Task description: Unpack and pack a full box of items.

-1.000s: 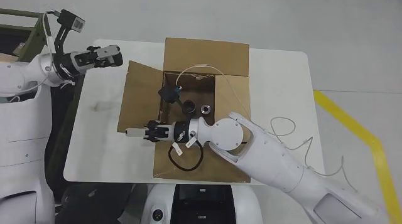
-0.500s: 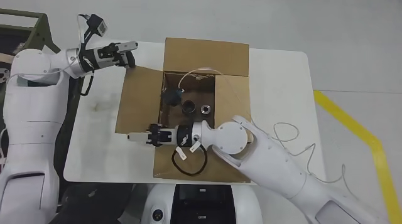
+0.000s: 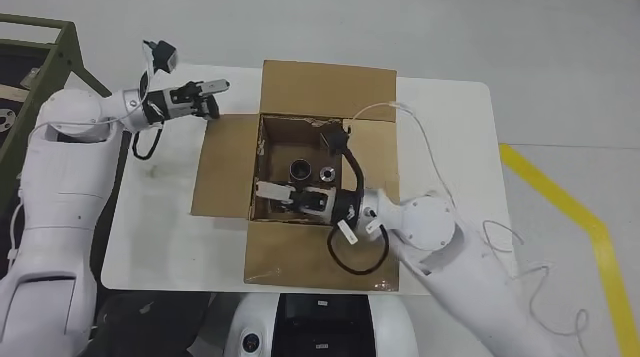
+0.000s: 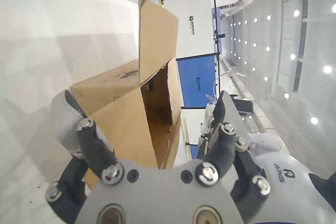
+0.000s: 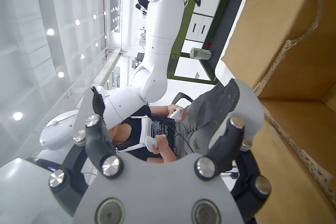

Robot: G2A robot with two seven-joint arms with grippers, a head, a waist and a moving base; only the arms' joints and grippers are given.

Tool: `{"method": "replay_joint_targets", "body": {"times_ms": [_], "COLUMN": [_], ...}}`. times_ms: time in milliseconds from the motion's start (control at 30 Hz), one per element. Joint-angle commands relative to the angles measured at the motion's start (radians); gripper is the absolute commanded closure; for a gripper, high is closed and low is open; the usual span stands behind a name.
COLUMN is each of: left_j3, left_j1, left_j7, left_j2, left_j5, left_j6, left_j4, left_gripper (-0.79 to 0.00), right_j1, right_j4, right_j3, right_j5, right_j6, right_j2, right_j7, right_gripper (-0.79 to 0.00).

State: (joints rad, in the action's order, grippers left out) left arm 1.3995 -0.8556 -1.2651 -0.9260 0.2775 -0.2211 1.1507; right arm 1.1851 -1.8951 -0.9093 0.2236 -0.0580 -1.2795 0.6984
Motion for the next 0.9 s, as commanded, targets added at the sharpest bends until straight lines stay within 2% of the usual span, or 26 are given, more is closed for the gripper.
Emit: {"method": "replay_joint_targets", "body": {"times_ms": [0,300,567,733,867], "left_j3": [-0.013,-0.086,-0.133,-0.138,-0.101], "left_j1": [-0.004,-0.028,-0.045,-0.048,-0.062], "left_j7": [0.016,0.096,0.128,0.123,0.101], "left_j2": [-0.001,-0.011,-0.02,-0.02,-0.011], "left_j5": [-0.014,-0.081,-0.08,-0.078,-0.049], "left_j6": [0.005,-0.002,0.015,0.019,0.019], "left_j4": [0.001,0.037,0.07,0.084,0.107], "left_gripper": [-0.785,-0.785,-0.785,-0.785,-0.785], "right_j1": [0.034,0.139,0.182,0.196,0.203], "right_j4": [-0.023,-0.086,-0.087,-0.082,-0.079], "right_j3": [-0.044,-0.192,-0.255,-0.275,-0.288], "right_j5": [0.009,0.064,0.101,0.112,0.117], "right_j6": [0.004,0.021,0.054,0.061,0.057], "right_j2": [0.01,0.041,0.055,0.061,0.066], "right_j7": [0.012,0.066,0.101,0.122,0.138], "right_gripper": [-0.785,-0.785,-0.785,-0.785,-0.785]}}
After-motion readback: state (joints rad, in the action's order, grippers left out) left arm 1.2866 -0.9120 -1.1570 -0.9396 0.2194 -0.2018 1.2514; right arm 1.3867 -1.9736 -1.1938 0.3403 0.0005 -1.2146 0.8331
